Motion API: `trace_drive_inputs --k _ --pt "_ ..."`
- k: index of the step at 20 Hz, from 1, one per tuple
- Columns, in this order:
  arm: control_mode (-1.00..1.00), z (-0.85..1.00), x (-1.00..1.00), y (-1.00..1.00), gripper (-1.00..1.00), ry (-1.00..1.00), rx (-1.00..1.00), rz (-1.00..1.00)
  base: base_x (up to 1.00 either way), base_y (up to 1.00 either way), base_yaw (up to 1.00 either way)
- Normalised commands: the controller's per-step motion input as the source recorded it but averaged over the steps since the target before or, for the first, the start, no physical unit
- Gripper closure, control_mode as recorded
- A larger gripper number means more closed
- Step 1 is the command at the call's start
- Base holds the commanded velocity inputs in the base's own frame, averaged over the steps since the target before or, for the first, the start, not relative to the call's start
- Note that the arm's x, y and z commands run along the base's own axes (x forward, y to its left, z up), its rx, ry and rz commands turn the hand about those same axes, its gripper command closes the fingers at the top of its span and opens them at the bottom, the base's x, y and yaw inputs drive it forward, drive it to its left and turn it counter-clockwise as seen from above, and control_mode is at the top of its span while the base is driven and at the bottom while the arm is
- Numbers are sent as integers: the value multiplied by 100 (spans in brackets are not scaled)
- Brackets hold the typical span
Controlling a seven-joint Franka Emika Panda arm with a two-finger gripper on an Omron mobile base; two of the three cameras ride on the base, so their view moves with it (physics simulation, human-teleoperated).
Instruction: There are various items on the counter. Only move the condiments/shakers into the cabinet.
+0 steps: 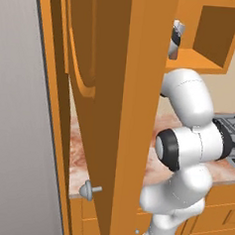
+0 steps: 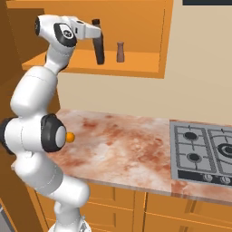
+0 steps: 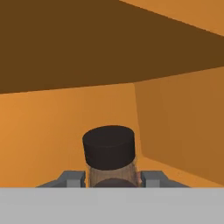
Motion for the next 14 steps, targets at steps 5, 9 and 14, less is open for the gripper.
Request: trace_drive_inputs --k 5,9,14 --pt "-100 0 41 -13 100 0 1 -6 0 0 0" --pt "-100 -1 41 0 100 0 0 -9 0 0 0" --pt "-100 -5 16 0 -100 0 0 -5 0 0 0"
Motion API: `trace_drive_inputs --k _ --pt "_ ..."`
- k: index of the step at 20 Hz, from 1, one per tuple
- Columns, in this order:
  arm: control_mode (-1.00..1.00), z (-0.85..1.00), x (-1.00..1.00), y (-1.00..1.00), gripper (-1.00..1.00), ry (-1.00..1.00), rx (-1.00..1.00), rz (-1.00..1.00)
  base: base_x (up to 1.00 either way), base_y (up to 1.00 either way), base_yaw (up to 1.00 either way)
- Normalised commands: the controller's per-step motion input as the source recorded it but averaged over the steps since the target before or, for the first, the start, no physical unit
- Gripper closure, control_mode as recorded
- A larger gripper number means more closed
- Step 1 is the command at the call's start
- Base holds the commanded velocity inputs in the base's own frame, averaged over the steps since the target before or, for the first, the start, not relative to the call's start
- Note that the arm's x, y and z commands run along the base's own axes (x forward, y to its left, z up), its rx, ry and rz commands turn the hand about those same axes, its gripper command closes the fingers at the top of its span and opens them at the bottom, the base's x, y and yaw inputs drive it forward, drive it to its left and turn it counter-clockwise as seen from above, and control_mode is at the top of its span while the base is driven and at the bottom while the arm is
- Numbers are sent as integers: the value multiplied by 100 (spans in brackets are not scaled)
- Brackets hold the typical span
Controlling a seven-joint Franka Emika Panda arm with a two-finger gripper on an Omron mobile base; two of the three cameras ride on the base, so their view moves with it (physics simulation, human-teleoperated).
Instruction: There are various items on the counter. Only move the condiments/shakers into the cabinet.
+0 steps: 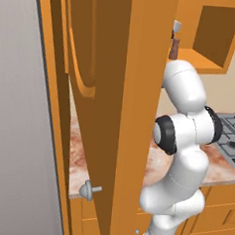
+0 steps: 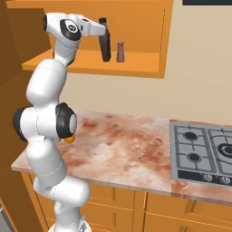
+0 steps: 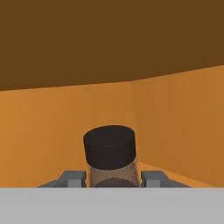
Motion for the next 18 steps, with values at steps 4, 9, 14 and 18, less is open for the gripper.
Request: trace_drive_inputs --k 4,9,14,18 --pt "-100 0 0 0 -100 0 0 0 0 0 0" --pt "-100 0 0 0 -100 0 0 0 0 0 0" --pt "-100 0 -37 0 -100 -5 0 0 0 0 0" --pt "-100 -1 -89 1 -100 -12 -1 4 0 0 0"
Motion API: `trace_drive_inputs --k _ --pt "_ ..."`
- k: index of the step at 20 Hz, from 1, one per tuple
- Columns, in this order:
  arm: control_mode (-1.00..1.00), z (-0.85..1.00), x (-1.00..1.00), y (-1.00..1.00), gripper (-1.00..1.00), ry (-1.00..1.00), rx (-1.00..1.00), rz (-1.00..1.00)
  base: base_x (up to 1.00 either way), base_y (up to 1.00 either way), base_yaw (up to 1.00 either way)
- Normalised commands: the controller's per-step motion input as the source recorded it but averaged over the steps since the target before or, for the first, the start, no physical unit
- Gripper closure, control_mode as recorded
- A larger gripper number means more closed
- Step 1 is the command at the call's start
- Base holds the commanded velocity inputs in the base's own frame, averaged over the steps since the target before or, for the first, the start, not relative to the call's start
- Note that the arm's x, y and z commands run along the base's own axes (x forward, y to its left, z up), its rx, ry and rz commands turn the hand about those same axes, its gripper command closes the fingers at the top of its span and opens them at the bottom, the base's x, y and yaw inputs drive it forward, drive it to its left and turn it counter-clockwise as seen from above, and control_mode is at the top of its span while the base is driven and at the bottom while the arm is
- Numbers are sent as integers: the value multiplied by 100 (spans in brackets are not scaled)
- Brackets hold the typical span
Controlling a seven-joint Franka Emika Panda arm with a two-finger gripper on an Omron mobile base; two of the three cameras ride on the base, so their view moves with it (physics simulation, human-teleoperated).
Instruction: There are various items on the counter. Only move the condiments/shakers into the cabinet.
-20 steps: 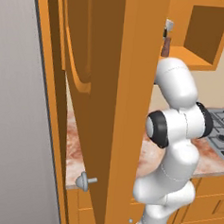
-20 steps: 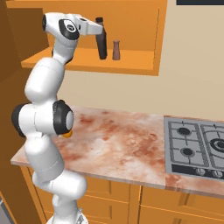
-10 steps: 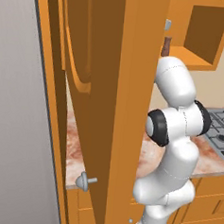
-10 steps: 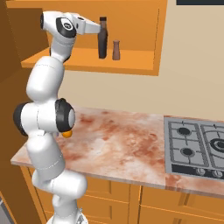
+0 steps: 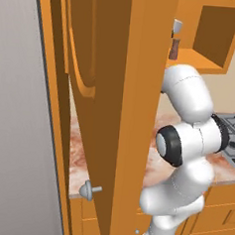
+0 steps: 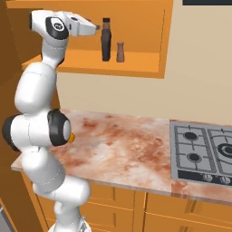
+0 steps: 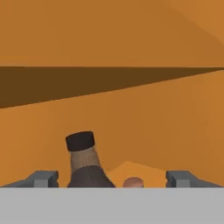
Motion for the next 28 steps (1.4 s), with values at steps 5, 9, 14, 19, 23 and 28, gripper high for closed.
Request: trace_drive_inputs --k 5,9,14,19,23,28 --pt "-100 -24 -100 1 -100 -16 -7 12 0 0 0" --pt "-100 -19 -100 0 -100 -12 -2 16 0 0 0" --pt "-100 -4 -100 0 -100 -2 0 19 0 0 0" --pt "-100 -18 -100 2 -100 8 0 32 0 0 0" --pt "-100 -2 -94 4 -100 5 0 47 0 0 0" --pt "-100 -11 -70 21 -100 26 0 58 0 0 0"
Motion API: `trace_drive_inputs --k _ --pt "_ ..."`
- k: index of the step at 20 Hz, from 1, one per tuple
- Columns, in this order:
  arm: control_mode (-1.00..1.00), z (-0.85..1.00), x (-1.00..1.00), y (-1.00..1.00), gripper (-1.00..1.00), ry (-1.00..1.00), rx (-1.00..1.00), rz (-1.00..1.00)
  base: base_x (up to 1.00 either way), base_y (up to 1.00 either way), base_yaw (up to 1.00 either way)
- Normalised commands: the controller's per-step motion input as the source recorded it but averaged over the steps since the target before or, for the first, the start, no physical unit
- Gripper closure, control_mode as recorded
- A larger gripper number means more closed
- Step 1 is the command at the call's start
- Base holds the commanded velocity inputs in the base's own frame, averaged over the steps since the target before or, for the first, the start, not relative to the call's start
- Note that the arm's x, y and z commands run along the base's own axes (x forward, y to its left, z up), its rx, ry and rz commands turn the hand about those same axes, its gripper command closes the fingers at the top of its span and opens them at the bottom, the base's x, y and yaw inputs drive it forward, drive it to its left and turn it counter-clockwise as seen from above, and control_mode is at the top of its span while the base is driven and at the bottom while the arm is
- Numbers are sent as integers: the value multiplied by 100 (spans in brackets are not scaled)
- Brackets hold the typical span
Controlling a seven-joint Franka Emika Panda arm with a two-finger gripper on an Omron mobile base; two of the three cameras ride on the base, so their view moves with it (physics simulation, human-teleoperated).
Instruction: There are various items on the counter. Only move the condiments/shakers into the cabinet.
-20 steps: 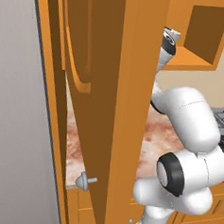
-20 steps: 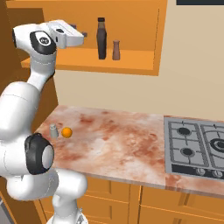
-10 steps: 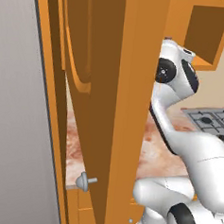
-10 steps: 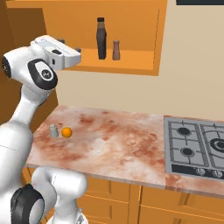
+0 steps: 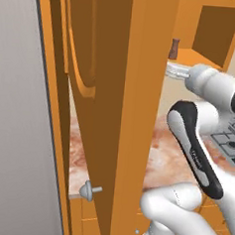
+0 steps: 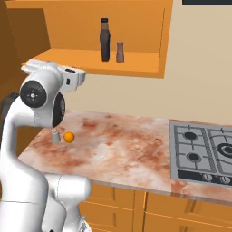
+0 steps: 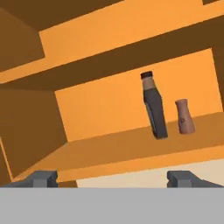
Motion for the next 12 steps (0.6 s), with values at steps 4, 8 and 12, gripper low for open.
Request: trace_drive_inputs --k 4,8,12 --pt "-100 -40 -57 47 -100 41 0 57 0 0 0" --pt "-100 -93 -53 83 -100 60 -10 47 0 0 0" --pt "-100 -100 -12 94 -100 53 -27 28 0 0 0"
